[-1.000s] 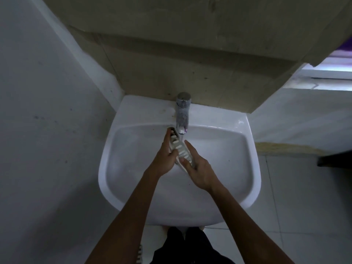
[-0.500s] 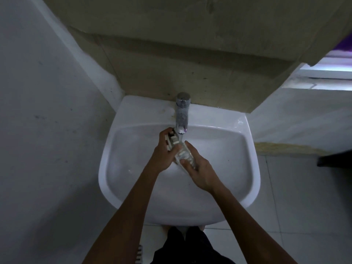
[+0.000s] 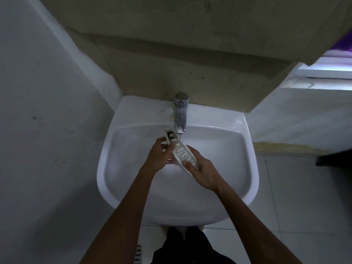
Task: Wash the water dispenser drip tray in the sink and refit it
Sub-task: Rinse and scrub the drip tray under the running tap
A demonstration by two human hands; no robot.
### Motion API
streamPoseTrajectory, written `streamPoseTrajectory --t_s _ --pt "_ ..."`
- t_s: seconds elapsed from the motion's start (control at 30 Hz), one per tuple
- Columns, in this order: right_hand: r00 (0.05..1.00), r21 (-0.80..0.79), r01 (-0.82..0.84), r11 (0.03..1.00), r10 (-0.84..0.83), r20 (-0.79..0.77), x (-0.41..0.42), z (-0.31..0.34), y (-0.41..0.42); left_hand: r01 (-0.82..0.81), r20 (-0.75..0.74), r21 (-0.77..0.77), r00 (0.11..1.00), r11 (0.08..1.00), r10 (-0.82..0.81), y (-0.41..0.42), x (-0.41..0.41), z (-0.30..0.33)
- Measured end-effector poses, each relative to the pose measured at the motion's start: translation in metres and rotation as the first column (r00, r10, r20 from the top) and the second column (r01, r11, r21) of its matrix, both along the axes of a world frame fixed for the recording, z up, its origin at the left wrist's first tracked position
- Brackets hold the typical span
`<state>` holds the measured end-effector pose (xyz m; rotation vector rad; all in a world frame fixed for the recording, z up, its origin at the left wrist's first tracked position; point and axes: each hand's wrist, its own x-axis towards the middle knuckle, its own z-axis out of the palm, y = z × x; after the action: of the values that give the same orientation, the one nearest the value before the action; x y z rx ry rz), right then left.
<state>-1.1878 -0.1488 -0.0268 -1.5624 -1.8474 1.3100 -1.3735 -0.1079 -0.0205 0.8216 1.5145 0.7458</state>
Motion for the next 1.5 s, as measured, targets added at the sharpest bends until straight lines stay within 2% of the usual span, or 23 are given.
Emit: streamPoseTrajectory --t_s 0.2,0.4,0.6,0.93,1.13,1.23,1.37,1.5 --pt "0.998 -0.027 0.015 1.0 -0.014 0.06 0.009 -0.01 -0.005 -0.048 0.045 -0.114 0.998 0.992 0.053 0.002 -0.001 -0.002" --pt "0.994 0.033 0.02 0.999 -0.023 0.105 0.012 -0.01 -0.005 0.015 -0.041 -0.088 0.999 0.996 -0.018 0.0 0.004 -0.007" --pt "0.99 0.039 0.093 0.995 -0.096 0.099 0.015 -0.011 -0.012 -0.051 0.04 -0.11 0.998 0.993 0.056 0.006 0.014 0.0" --pt "0.989 -0.05 0.132 0.99 -0.128 0.076 0.016 -0.016 -0.017 -0.007 -0.086 -0.031 0.996 0.999 0.004 0.005 0.02 0.0" --pt "0.994 -0.062 0.083 0.995 -0.078 0.081 0.016 -0.016 -0.017 0.132 -0.171 -0.04 0.976 0.99 -0.137 0.005 0.014 -0.011" --pt "0.995 -0.041 0.07 0.997 -0.067 0.069 0.017 -0.018 -0.02 0.137 -0.157 -0.08 0.977 0.987 -0.148 0.008 0.01 -0.035" --pt "0.995 -0.033 0.082 0.996 -0.08 0.058 0.019 -0.024 -0.024 0.085 -0.166 -0.112 0.981 0.99 -0.103 0.007 0.015 -0.008" --pt "0.997 -0.021 0.061 0.998 -0.06 0.041 0.019 -0.022 -0.026 0.068 -0.246 -0.115 0.965 0.991 -0.095 0.008 0.015 -0.005"
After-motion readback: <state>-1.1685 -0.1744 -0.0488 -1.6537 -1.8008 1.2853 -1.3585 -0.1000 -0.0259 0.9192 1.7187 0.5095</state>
